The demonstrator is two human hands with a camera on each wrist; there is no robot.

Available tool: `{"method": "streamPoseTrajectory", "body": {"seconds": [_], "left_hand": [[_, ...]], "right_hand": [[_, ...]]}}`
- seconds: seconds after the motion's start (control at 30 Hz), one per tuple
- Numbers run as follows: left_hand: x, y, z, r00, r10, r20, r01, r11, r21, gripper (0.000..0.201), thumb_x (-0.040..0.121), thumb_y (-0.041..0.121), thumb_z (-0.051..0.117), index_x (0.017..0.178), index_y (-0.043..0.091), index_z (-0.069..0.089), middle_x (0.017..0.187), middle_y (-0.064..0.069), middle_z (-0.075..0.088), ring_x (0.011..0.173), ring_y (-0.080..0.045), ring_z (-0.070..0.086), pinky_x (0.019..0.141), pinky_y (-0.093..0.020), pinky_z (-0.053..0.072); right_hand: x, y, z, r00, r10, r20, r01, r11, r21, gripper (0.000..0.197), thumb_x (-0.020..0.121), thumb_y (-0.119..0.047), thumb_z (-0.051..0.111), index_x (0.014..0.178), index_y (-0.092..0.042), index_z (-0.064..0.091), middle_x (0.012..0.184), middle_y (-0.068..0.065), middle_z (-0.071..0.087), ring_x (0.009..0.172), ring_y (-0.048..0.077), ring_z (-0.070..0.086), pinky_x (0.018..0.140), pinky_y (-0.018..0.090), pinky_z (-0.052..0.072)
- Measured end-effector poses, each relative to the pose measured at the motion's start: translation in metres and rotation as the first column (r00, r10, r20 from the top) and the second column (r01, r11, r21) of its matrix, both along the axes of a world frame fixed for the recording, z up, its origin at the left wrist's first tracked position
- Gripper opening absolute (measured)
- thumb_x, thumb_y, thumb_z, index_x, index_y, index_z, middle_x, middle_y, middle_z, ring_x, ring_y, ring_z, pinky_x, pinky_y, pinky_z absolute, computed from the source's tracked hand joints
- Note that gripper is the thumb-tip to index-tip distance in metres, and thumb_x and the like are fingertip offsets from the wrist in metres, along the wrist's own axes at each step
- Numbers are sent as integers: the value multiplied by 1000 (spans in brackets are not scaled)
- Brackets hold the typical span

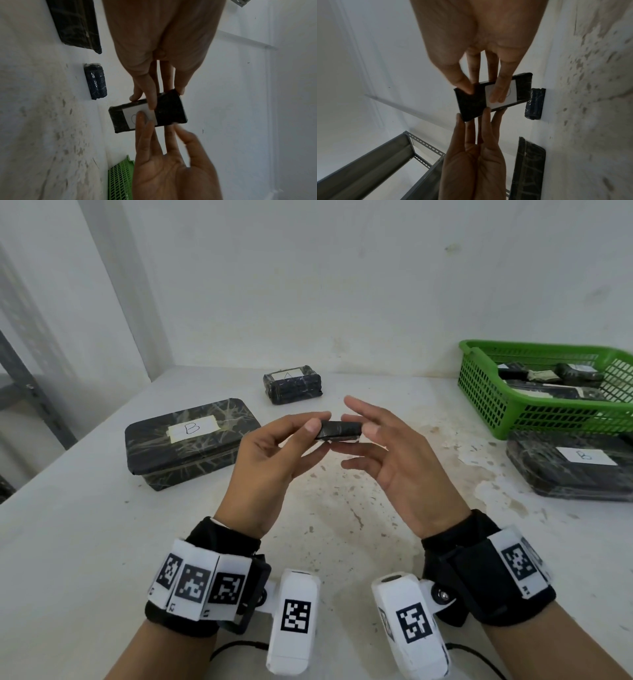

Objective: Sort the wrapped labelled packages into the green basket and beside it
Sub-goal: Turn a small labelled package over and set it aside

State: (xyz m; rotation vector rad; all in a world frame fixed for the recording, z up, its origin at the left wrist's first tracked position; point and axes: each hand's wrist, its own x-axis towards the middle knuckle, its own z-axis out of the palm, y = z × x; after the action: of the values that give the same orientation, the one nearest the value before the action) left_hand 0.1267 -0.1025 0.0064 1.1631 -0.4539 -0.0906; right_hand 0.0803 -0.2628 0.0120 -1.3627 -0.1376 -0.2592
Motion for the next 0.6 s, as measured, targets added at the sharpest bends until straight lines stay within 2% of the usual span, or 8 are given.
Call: {"method": "streamPoseTrajectory", "body": {"seconds": [0.07,0.17,0.23,0.4,0.47,0.53,0.6], "left_hand": [[0,0,-1,1000,-16,8,17,1000,-17,19,86,18,66,102,11,75,104,-12,74,102,-22,69,84,-25,55],[-1,-1,-2,999,-49,20,49,999,-22,23,83,14,64,102,7,74,105,-13,74,102,-25,70,84,-26,55],[-1,-1,-3,999,-41,28,42,999,-6,22,82,12,66,101,6,74,103,-13,75,99,-24,71,83,-26,56],[-2,-3,-3,1000,-4,15,4,1000,5,24,82,16,73,102,2,73,103,-15,74,96,-22,71,81,-25,56],[-4,-2,-1,1000,-21,9,21,1000,10,30,80,18,67,104,0,72,104,-15,74,98,-22,71,80,-24,55],[-5,-2,-1,998,-68,12,68,997,23,26,84,17,69,105,1,72,106,-14,74,102,-22,71,81,-23,55],[-6,-3,-2,997,-78,22,77,996,32,22,85,15,69,104,3,73,106,-14,74,103,-23,70,82,-23,55]], "right_hand": [[0,3,-1,996,-81,48,84,993,-79,34,88,-39,69,116,-18,71,116,7,69,94,18,69,79,25,52],[-1,3,-3,979,-175,105,185,978,-101,43,80,-39,67,108,-7,73,104,10,73,83,15,67,81,26,51],[-1,2,-3,976,-189,110,201,974,-108,42,79,-38,65,104,-6,74,99,11,74,81,16,65,81,27,51],[0,2,-3,989,-135,64,144,974,-175,45,83,-47,70,106,-8,74,105,8,74,93,20,69,86,31,54],[0,3,-2,982,-180,58,188,969,-160,40,82,-42,73,101,-7,75,100,9,74,84,18,68,82,29,53],[0,3,-1,971,-235,47,239,961,-140,26,88,-28,68,95,-4,75,93,12,74,75,17,65,78,27,52],[0,3,-1,963,-267,39,269,951,-150,20,92,-20,65,91,-3,74,89,14,72,72,18,63,76,27,53]]}}
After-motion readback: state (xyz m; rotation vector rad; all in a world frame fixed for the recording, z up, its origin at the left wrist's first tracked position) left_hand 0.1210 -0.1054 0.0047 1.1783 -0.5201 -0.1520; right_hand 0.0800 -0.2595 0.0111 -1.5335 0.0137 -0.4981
